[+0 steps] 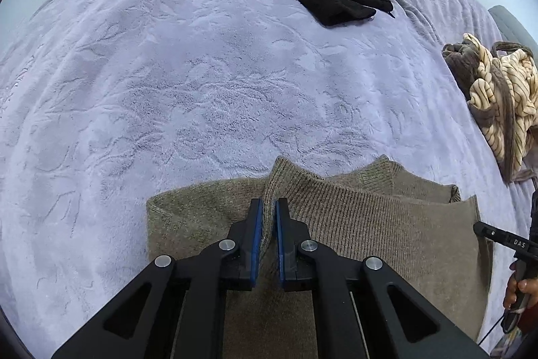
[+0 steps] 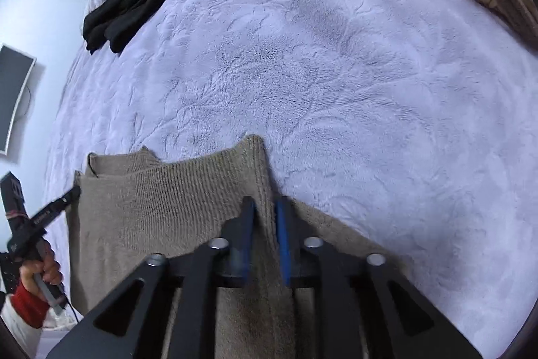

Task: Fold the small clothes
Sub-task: 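Open both grippers and release the hem near the collar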

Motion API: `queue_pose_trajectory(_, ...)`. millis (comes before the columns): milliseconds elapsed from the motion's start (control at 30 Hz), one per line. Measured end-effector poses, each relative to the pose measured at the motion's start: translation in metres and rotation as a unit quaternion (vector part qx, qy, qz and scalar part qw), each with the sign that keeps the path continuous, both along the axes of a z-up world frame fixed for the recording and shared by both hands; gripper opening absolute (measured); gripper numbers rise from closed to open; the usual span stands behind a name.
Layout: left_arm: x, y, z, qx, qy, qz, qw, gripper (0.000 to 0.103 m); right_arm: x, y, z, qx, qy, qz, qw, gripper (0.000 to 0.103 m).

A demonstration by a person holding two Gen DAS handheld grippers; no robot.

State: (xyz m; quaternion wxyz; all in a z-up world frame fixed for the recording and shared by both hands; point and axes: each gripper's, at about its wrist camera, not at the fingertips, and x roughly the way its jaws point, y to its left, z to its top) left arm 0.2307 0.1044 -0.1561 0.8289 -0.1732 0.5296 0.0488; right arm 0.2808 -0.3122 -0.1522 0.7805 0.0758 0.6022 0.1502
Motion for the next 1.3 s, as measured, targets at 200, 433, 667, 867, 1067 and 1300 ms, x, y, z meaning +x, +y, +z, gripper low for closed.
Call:
queue_pose_trajectory(200, -0.038, 0.01, 0.02, 0.0, 0.017, -0.011, 0.9998, 0.008, -0.038, -0.036, 0.022, 0.048, 0.021, -0.022, 0.998, 0.044)
queue_pose_trajectory(433, -0.102, 0.007, 0.008, -0.042, 0.063, -0.004, 0.9971, 0.008, -0.104, -0.056, 0.015, 0.091, 0.073, -0.057, 0.992, 0.046)
queue_pose_trajectory(667, -0.141, -0.016, 0.007, -0.051, 0.079, 0.0, 0.9956, 0.047, -0.146, -0.064, 0.006, 0.107, 0.105, -0.09, 0.985, 0.057)
queue_pose_trajectory(867, -0.154, -0.028, 0.018, -0.045, 0.067, 0.007, 0.9967, 0.089, -0.187, -0.081, -0.01, 0.169, 0.135, -0.15, 0.965, 0.057)
queue_pose_trajectory(1067, -0.161, -0.032, 0.021, -0.043, 0.081, 0.01, 0.9957, 0.089, -0.195, -0.079, -0.046, 0.267, 0.169, -0.232, 0.92, 0.05)
queue_pose_trajectory(1300, -0.179, -0.023, 0.025, -0.037, 0.092, 0.011, 0.995, 0.089, -0.169, -0.062, -0.028, 0.181, 0.142, -0.142, 0.963, 0.012)
